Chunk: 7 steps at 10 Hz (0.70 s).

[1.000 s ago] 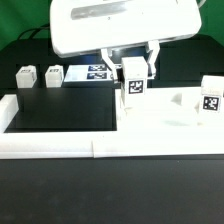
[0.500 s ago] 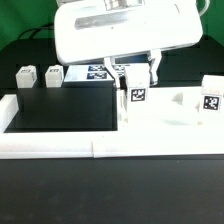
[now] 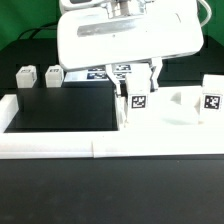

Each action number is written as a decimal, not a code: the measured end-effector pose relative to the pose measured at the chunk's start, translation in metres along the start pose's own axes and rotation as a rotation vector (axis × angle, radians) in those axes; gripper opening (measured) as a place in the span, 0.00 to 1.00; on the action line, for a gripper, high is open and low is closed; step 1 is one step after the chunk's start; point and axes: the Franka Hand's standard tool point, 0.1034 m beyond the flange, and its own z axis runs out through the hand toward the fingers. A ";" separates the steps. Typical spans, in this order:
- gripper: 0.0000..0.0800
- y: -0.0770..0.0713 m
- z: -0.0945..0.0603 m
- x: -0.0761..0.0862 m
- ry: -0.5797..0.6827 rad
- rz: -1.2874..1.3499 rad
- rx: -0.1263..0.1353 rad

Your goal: Assemble square table

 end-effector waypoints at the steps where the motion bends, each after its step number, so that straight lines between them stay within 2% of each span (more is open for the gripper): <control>1: 0.37 0.000 0.000 0.000 0.000 0.000 0.000; 2: 0.61 0.000 0.000 0.000 -0.001 0.000 0.000; 3: 0.77 0.000 0.000 0.000 -0.001 0.000 0.000; 7: 0.81 0.000 0.000 0.000 -0.001 0.000 0.000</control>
Offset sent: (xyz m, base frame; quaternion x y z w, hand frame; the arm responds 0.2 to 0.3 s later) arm 0.0000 0.0000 0.0000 0.0000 0.0000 0.0000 1.0000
